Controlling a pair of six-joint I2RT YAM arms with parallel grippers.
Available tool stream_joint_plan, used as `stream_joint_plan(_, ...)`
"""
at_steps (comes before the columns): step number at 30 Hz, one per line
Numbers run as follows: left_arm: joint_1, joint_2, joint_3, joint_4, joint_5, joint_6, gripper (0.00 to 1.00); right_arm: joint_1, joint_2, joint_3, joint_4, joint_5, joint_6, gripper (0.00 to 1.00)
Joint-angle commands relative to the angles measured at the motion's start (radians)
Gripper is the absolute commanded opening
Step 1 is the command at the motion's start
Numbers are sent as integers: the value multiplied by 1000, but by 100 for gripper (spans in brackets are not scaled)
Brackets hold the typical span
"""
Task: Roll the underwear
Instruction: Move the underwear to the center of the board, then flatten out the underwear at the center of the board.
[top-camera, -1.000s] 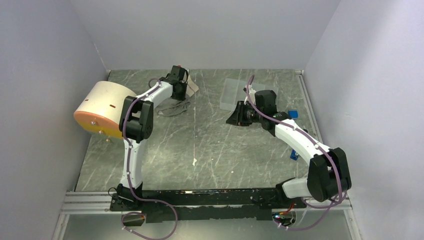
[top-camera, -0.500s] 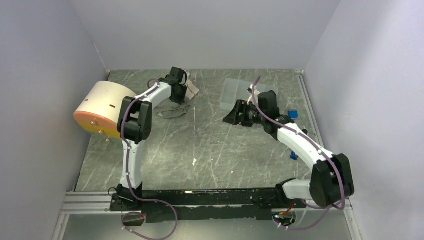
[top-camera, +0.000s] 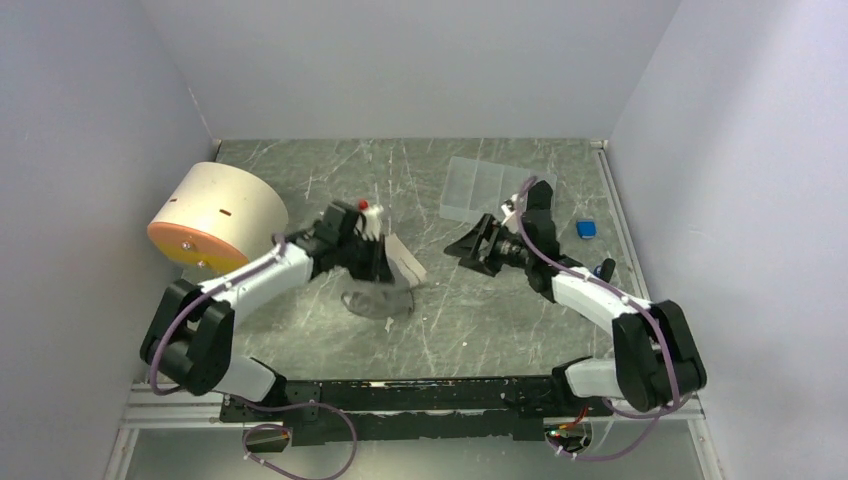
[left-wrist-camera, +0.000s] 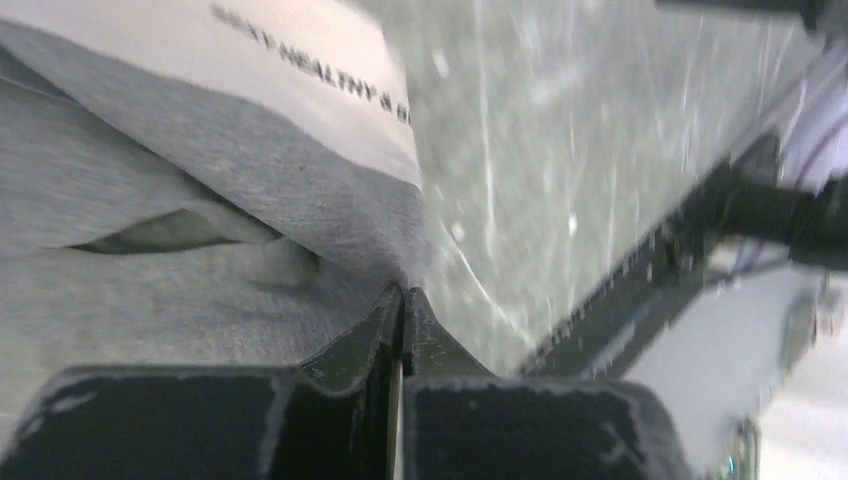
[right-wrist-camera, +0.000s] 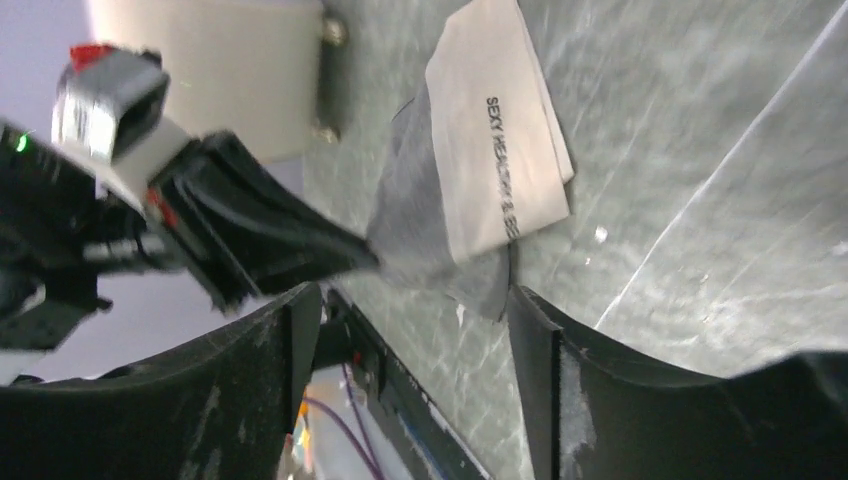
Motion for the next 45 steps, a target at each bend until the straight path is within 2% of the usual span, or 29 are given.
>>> stream_joint_plan(1, -178, -104, -186, 139, 17, -230, 5, 141, 57, 81, -153, 85, -80, 66)
stream_joint_plan(3, -234, -161, -236, 164, -18, -290, 6, 190, 72, 86, -217, 171, -86, 59)
stream_joint_plan(4, -254, -190, -250, 165, -39, -305, 14, 204, 77, 85, -250, 212, -79, 56)
stream_joint_plan(5, -275, -215, -262, 163, -49, -311, 27, 217, 75, 76, -275, 241, -65, 56)
stream_joint_plan(8, -282, -285, -271, 98, -95, -303, 50, 254, 55, 17, -267, 283, -5, 56)
stream_joint_plan(11, -282, -339, -229, -20, -202, -261, 62, 318, 51, -10, -278, 336, 23, 54)
stream_joint_plan(13, -280, -351, -197, -88, -282, -236, 66, 363, 65, -14, -301, 373, 40, 54)
stream_joint_plan(17, -281, -356, -156, -161, -374, -216, 68, 404, 105, -56, -208, 386, 92, 51)
stream_joint_plan(21, -281, -387, -152, -199, -450, -223, 70, 424, 176, -37, -171, 429, 100, 52)
stream_joint_plan(23, -279, -404, -153, -216, -452, -223, 72, 436, 215, -24, -159, 451, 111, 48)
stream_joint_plan(27, -273, -432, -152, -237, -503, -210, 75, 457, 269, -9, -95, 457, 101, 31)
stream_joint_plan(31, -242, -412, -149, -187, -478, -180, 81, 457, 274, 56, -177, 511, 34, 5)
stream_joint_plan(32, -224, -394, -140, -168, -465, -162, 83, 457, 264, 62, -195, 529, 19, 1)
stream_joint_plan(36, -117, -242, -70, -30, -285, -43, 87, 456, 198, 29, -195, 553, -21, 0)
stream_joint_plan(38, -89, -117, 7, 17, -210, 22, 86, 456, 189, 8, -172, 535, -27, 0)
stream_joint_plan(41, -90, 79, 157, 3, -145, 148, 81, 454, 191, -14, -120, 480, -54, 5)
stream_joint_plan(45, -87, 266, 314, -80, -195, 257, 81, 449, 185, -29, -104, 468, -53, 13)
